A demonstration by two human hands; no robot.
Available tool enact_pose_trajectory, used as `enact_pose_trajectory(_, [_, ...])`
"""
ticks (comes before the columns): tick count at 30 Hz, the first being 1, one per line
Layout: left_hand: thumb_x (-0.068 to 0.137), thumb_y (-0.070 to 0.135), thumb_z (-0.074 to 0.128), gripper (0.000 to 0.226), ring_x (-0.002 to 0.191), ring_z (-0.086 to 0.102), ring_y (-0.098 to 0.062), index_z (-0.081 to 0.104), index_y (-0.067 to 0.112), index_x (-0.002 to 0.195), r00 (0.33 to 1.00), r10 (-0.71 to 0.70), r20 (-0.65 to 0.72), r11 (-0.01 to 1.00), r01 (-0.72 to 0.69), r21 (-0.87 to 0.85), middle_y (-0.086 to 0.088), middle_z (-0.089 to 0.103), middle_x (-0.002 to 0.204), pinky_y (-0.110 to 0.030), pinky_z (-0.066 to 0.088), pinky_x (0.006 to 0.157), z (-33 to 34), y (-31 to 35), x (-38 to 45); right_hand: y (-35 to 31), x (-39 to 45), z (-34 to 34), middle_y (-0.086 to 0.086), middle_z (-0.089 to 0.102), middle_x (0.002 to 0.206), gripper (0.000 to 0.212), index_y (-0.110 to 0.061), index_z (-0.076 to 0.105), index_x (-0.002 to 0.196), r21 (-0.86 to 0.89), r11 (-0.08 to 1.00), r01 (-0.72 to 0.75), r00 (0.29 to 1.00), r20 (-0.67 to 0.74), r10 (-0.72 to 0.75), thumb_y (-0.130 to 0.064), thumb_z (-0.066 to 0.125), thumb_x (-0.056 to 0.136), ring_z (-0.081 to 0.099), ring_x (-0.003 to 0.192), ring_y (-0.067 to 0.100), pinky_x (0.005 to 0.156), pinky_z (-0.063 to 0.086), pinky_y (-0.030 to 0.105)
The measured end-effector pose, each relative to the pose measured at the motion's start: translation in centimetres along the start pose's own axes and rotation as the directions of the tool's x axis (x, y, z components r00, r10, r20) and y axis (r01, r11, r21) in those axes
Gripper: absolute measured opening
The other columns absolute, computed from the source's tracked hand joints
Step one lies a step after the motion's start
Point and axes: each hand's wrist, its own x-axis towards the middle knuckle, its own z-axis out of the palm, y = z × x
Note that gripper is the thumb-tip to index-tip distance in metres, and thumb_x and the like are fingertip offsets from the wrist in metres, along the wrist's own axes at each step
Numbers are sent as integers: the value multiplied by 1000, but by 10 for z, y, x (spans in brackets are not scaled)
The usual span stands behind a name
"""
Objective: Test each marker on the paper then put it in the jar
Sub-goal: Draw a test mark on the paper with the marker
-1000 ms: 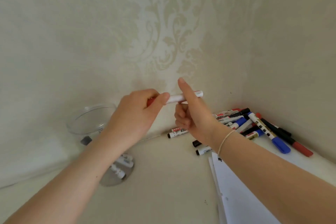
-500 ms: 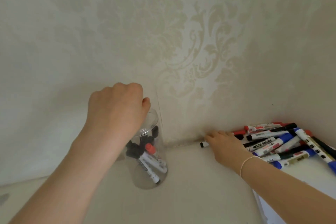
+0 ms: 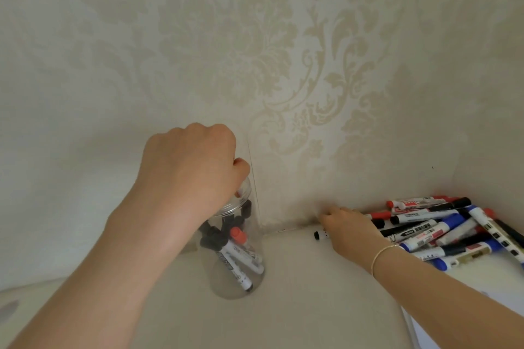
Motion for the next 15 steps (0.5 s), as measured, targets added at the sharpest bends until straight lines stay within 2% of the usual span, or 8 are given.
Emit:
enact_pose_trajectory(3, [82, 38, 54, 18, 55, 39, -13, 65, 24, 83, 998, 5, 67, 999, -3, -37, 3, 49, 67, -24, 25, 50, 9, -1, 9, 0, -2, -1, 9, 50, 120, 30, -10, 50, 118, 53, 998, 15, 1000, -17, -14, 0, 42, 90, 53, 108, 29, 82, 40, 34])
enact_pose_trajectory(6, [80, 37, 57, 13, 69, 53, -16, 66, 28, 84, 969, 38, 246, 994, -10, -112, 6, 57, 74, -25, 33, 58, 23, -2, 20, 2, -1, -3, 8, 45, 116, 28, -11, 44, 117, 155, 987, 38, 995, -94, -23, -2, 41, 91, 54, 84, 29, 65, 33, 31])
enact_pose_trajectory(8, [79, 29, 58, 12, 79, 62, -18, 68, 28, 85, 907, 71, 415, 983, 7, -183, 6, 64, 77, -27, 45, 68, 35, -5, 30, 3, 1, -6, 7, 43, 112, 23, -11, 44, 114, 211, 974, 77, 985, -164, -43, -3, 42, 92, 45, 69, 26, 59, 33, 32])
enact_pose_trajectory(10, [81, 21, 58, 16, 74, 66, -13, 71, 24, 90, 821, 118, 559, 972, 19, -234, 5, 69, 75, -26, 53, 72, 43, -8, 39, 4, 3, -9, 5, 44, 109, 17, -10, 46, 111, 295, 948, 118, 966, -256, -40, -7, 42, 95, 43, 64, 25, 56, 35, 32])
enact_pose_trajectory(12, [85, 19, 58, 18, 58, 60, -7, 71, 22, 97, 739, 146, 657, 973, 12, -230, 6, 67, 72, -20, 49, 57, 47, -9, 43, 3, 2, -14, 5, 45, 105, 13, -9, 48, 108, 438, 885, 161, 928, -371, 15, -12, 42, 97, 45, 63, 27, 55, 39, 34])
enact_pose_trajectory(13, [86, 19, 58, 17, 55, 57, -7, 71, 22, 98, 721, 148, 677, 975, 8, -222, 6, 66, 72, -18, 46, 53, 48, -8, 44, 2, 1, -18, 3, 46, 102, 10, -9, 48, 106, 535, 826, 177, 906, -416, 75, -13, 43, 98, 48, 65, 27, 57, 43, 37])
enact_pose_trajectory(15, [86, 21, 58, 16, 66, 62, -13, 71, 19, 94, 758, 120, 641, 980, 13, -199, 3, 69, 78, -21, 49, 63, 47, -8, 44, -1, -1, -28, 1, 51, 97, 6, -12, 47, 102, 740, 649, 176, 882, -411, 230, -15, 46, 97, 56, 75, 26, 66, 49, 41])
